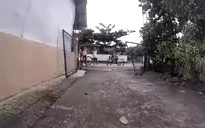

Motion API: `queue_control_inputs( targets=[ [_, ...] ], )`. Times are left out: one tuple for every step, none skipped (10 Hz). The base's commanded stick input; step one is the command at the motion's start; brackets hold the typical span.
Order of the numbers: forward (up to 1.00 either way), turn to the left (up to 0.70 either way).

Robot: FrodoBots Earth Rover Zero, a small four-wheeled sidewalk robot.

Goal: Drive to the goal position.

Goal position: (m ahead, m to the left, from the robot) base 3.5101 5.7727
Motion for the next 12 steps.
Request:
queue_control_inputs(
  targets=[
    [0.70,0.00],
    [0.70,0.00],
    [0.70,0.00],
    [0.70,0.00],
    [0.70,0.00],
    [0.70,0.00],
    [0.70,0.00],
    [0.70,0.00],
    [0.70,0.00],
    [0.70,0.00],
    [0.70,0.00],
    [0.70,0.00]
  ],
)
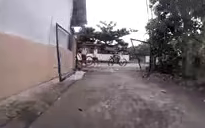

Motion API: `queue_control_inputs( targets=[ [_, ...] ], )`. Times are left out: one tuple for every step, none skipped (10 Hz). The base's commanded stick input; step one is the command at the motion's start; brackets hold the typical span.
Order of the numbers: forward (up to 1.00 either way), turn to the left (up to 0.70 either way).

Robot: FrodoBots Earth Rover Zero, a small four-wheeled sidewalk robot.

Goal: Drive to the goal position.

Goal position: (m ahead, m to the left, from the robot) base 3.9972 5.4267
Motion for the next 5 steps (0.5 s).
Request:
queue_control_inputs(
  targets=[
    [0.70,0.00],
    [0.70,0.00],
    [0.70,-0.06],
    [0.70,-0.20],
    [0.70,0.00]
  ],
)
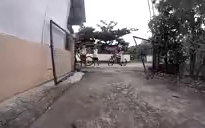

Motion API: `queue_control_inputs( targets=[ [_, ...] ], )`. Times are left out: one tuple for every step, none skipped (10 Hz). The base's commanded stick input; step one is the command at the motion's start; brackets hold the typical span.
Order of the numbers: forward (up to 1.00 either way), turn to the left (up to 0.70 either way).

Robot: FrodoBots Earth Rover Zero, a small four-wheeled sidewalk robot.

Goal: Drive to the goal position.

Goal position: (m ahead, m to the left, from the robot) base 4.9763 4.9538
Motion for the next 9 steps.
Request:
queue_control_inputs(
  targets=[
    [0.70,0.00],
    [0.70,0.00],
    [0.70,0.00],
    [0.70,0.00],
    [0.70,0.00],
    [0.70,0.00],
    [0.70,0.00],
    [0.70,0.00],
    [0.70,0.00]
  ],
)
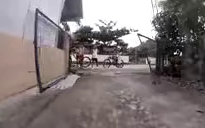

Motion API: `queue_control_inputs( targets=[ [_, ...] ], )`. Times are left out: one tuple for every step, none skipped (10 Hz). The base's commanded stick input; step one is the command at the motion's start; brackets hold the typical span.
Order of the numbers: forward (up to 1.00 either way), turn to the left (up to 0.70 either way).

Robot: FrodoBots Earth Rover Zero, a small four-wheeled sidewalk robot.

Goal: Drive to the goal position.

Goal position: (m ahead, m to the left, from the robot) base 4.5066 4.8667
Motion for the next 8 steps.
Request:
queue_control_inputs(
  targets=[
    [0.70,0.00],
    [0.70,0.00],
    [0.70,0.00],
    [0.70,0.00],
    [0.70,0.00],
    [0.70,0.00],
    [0.70,0.00],
    [0.70,0.00]
  ],
)
